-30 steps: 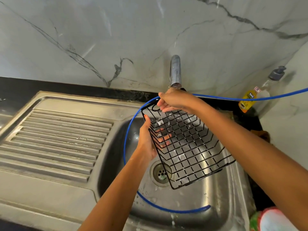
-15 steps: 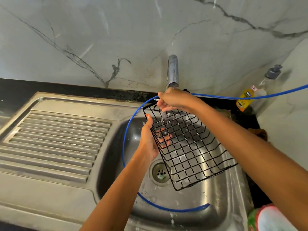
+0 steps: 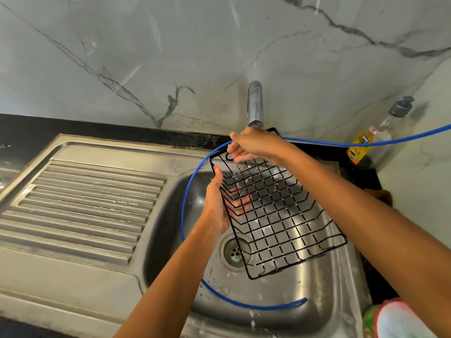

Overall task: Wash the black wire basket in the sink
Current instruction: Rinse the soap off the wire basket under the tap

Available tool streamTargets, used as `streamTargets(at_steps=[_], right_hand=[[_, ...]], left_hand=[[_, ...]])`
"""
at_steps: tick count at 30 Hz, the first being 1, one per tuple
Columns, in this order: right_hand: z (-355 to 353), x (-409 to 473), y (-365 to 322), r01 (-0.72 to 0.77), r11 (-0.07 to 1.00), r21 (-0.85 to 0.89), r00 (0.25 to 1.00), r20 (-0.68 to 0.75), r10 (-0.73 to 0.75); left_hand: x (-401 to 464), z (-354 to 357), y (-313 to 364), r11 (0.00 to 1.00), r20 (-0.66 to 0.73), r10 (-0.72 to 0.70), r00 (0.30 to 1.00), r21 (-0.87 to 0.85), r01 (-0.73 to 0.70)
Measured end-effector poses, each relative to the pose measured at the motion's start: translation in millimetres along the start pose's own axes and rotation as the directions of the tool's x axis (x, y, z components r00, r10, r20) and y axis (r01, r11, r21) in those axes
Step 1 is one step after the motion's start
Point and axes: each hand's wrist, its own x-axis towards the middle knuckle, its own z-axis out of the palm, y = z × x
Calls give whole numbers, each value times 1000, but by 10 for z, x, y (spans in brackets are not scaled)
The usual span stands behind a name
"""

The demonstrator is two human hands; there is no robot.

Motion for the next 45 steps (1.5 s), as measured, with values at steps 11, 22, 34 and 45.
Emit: streamTargets(at_steps=[11, 22, 34, 45], right_hand=[[-10, 84, 1, -40, 997, -61, 998, -40, 37], [17, 133, 3, -70, 998, 2, 997, -29, 70], [-1, 43, 15, -30, 998, -54, 998, -57, 27], [-15, 4, 39, -41, 997, -61, 997, -70, 37]], left_hand=[[55, 48, -30, 998, -18, -63, 998, 14, 63], [-16, 59, -25, 998, 21, -43, 999, 51, 42], [-97, 3, 61, 999, -44, -15, 999, 47, 17], [-171, -65, 118, 997, -118, -10, 993, 69, 18]])
